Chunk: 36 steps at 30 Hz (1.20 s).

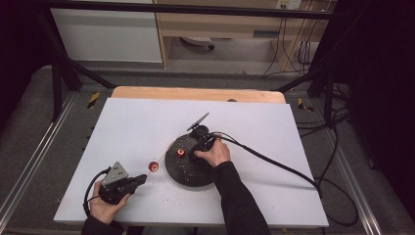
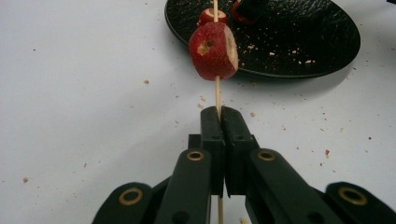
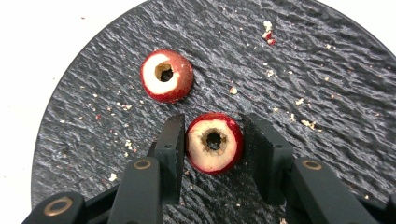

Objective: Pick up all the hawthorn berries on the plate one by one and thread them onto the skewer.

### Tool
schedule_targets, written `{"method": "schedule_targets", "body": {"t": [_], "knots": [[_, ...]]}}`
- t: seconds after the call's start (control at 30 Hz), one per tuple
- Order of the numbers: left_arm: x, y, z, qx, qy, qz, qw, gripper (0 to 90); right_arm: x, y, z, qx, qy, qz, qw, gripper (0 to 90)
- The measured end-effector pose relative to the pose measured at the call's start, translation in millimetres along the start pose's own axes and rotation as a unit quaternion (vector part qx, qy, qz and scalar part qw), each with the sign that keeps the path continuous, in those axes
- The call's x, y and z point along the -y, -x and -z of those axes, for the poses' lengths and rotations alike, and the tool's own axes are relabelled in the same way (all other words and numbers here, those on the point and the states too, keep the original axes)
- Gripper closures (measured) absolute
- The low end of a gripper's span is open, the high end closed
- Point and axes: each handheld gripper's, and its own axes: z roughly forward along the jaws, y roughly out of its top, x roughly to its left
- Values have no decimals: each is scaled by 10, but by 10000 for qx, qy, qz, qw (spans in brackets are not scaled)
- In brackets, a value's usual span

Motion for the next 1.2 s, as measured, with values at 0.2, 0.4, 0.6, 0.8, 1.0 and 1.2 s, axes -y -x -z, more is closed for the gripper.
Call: {"method": "schedule_targets", "body": {"t": [0.2,0.4,0.6,0.8,1.0,1.2], "knots": [[-2,9,-2,-2,-7,-21,10000,884,5,-10,102,-1,104,-81,9999,607],[-4,19,0,-7,20,-28,10000,884,35,-33,230,-36,324,-150,9994,607],[-6,31,-4,-2,25,-37,10000,884,135,-15,322,-141,634,-269,9975,607],[-11,53,-15,17,26,-53,10000,884,264,5,410,-262,924,-363,9947,608],[-18,74,-25,40,38,-61,10000,884,401,21,477,-364,1301,-453,9898,608],[-25,102,-40,65,43,-82,9999,884,560,46,533,-444,1784,-646,9808,609]]}}
